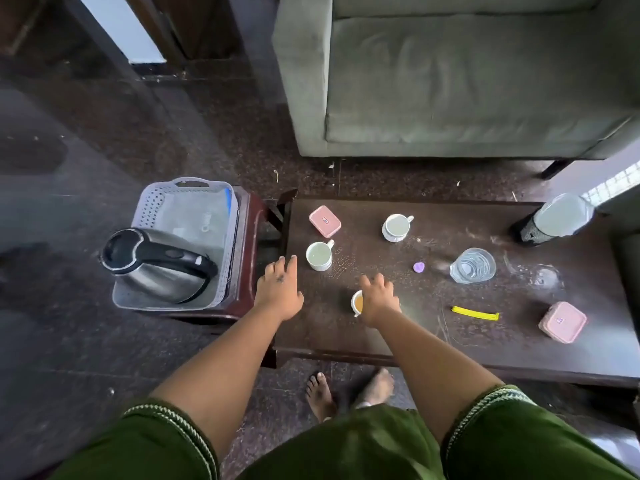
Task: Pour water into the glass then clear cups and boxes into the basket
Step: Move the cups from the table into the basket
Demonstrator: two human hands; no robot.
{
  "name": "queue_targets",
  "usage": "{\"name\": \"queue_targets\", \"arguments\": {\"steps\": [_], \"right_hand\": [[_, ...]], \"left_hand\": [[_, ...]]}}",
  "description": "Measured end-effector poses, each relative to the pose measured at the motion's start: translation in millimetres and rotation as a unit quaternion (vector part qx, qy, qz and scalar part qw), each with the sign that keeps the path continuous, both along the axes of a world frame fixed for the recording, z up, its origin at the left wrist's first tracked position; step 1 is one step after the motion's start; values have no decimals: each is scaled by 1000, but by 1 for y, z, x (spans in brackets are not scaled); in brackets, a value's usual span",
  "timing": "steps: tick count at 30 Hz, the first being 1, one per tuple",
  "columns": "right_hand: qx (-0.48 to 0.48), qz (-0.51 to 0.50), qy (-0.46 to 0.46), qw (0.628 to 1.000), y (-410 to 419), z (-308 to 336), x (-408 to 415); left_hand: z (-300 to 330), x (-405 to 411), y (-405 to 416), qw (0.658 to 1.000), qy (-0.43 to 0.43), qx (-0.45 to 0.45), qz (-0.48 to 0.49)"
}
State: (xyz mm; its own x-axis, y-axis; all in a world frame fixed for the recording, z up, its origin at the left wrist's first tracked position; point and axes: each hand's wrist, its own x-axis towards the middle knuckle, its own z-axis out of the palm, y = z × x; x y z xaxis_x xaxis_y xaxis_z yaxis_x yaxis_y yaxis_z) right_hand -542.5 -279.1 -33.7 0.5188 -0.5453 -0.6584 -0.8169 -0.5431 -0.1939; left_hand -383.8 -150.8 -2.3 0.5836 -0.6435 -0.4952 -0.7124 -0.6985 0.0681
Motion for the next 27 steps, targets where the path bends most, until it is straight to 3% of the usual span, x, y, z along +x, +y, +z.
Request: {"name": "queue_targets", "arguments": {"steps": [3, 8, 10, 14, 18, 22, 27], "right_hand": [[-18, 46, 28, 998, -2, -30, 0], [-31, 213, 28, 976, -6, -71, -10], [-17, 222, 21, 975, -8, -81, -10], [8, 168, -6, 986, -15, -88, -2], [3, 95, -4, 995, -22, -83, 13], [33, -68, -24, 997, -37, -70, 20], [23, -176, -39, 983, -51, -27, 27]], "left_hand": [[-26, 13, -24, 1000, 5, 0, -19], [-71, 19, -73, 999, 27, -11, -28], [-87, 21, -87, 999, 39, -13, -19], [-113, 23, -97, 998, 68, 10, -4], [-118, 25, -101, 998, 57, -22, 33], [-106, 29, -106, 997, 77, -18, 25], [-63, 37, -87, 995, 89, -4, 54]]}}
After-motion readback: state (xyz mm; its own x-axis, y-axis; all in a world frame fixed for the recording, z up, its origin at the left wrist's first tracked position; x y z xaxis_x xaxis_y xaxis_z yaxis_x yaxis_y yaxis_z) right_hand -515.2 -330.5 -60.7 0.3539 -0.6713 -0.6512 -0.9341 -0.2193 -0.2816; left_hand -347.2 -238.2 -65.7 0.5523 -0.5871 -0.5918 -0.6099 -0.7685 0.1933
